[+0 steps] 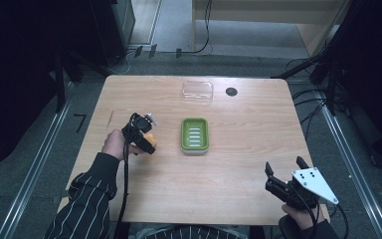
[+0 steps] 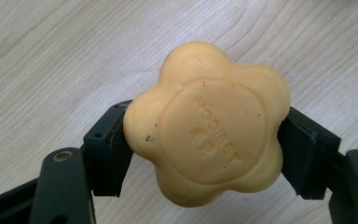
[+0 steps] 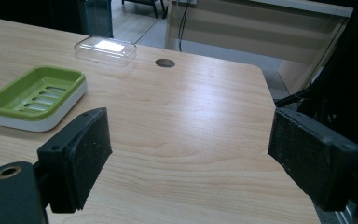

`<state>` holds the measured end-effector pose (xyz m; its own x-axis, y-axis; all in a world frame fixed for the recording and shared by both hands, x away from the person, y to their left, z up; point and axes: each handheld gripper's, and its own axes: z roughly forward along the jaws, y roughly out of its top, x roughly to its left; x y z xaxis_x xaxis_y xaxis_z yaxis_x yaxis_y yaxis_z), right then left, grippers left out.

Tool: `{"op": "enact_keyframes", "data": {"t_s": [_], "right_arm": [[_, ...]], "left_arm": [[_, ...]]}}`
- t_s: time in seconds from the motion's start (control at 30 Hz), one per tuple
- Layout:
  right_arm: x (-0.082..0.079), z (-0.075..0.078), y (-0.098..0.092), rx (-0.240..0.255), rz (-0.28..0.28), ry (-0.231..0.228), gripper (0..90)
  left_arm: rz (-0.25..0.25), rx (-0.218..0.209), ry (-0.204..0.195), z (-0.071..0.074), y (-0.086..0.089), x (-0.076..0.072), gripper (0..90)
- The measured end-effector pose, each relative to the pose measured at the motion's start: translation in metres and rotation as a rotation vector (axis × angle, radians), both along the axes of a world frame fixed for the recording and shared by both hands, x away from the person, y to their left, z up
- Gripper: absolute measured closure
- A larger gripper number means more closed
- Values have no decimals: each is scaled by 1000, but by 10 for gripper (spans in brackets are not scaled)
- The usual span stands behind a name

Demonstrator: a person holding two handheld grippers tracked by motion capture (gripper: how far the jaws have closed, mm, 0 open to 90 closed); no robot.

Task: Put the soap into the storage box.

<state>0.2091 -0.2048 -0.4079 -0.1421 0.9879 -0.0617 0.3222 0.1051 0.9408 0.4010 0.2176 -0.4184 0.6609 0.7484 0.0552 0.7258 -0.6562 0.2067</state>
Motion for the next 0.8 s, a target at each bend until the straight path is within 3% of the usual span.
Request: {"op": "enact_keyframes", "data": {"t_s": [0.8], "right_arm": [[0, 0, 0, -5, 2, 0, 137]], "left_arm": [[-77, 17, 12, 3, -27, 12, 283]]}}
